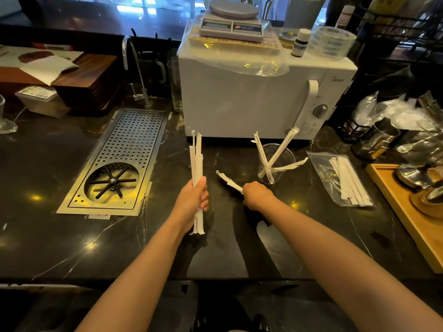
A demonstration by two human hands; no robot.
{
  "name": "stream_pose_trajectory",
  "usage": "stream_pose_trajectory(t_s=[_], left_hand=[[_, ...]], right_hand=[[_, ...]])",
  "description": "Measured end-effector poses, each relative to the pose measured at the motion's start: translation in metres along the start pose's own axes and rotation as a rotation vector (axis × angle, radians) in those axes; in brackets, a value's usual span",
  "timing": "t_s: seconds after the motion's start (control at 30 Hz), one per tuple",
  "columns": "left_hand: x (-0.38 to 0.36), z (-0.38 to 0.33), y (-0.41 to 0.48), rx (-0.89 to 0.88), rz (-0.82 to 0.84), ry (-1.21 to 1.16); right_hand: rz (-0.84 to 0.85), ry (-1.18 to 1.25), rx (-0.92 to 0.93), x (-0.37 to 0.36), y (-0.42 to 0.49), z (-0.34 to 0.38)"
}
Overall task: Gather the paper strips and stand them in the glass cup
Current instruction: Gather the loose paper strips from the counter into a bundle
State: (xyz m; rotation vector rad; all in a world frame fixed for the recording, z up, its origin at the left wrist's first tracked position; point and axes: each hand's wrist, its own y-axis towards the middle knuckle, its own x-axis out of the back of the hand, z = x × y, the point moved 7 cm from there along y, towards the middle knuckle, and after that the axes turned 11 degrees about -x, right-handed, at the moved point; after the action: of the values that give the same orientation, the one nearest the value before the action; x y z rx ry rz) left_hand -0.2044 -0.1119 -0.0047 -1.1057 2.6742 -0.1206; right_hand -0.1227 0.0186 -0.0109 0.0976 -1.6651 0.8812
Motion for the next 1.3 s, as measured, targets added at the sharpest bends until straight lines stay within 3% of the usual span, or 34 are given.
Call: stream_pose_trajectory(t_s=[0.3,0.43,0.7,0.97,1.3], left_hand=[[-0.014,-0.010,0.010,-0.073,0.049,-0.055],[-0.023,-0.012,0.015,-0.090,0.095,-0.113],[-0.045,-0.016,0.020,-0.091,0.221,-0.166],[-0.056,-0.019,0.019,-0.083,0.230,-0.097],[-0.064,-0.018,0.012,0.013,0.376,-0.044]], right_hand=[[0.027,0.428,0.132,0.054,-0.025,0.011],[0.115,0.694,0.213,0.067,-0.043,0.014],[0.347,0.889,0.336,0.052,-0.050,0.024],[0.341,0.946,0.331,0.050,-0.045,0.024],[0.317,0.856,0.327,0.048,-0.042,0.025]])
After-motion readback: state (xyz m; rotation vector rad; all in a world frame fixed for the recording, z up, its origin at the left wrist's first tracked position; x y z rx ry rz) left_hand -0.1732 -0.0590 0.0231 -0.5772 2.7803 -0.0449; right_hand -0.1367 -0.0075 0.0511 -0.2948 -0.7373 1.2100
